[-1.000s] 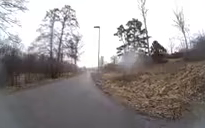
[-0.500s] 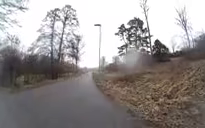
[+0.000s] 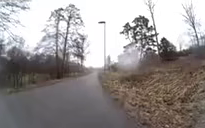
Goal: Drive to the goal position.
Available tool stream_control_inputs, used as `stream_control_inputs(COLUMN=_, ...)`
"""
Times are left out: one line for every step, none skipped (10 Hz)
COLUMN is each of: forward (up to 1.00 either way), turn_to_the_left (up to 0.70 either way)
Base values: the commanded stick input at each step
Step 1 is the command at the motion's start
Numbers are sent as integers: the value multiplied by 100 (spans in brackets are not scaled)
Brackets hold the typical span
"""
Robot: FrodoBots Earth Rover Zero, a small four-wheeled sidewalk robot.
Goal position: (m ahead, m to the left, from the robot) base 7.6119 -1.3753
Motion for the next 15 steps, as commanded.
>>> stream_control_inputs(forward=70, turn_to_the_left=0)
stream_control_inputs(forward=70, turn_to_the_left=11)
stream_control_inputs(forward=70, turn_to_the_left=23)
stream_control_inputs(forward=70, turn_to_the_left=15)
stream_control_inputs(forward=70, turn_to_the_left=0)
stream_control_inputs(forward=70, turn_to_the_left=0)
stream_control_inputs(forward=70, turn_to_the_left=0)
stream_control_inputs(forward=70, turn_to_the_left=0)
stream_control_inputs(forward=70, turn_to_the_left=0)
stream_control_inputs(forward=70, turn_to_the_left=0)
stream_control_inputs(forward=70, turn_to_the_left=0)
stream_control_inputs(forward=70, turn_to_the_left=0)
stream_control_inputs(forward=70, turn_to_the_left=0)
stream_control_inputs(forward=70, turn_to_the_left=0)
stream_control_inputs(forward=70, turn_to_the_left=14)
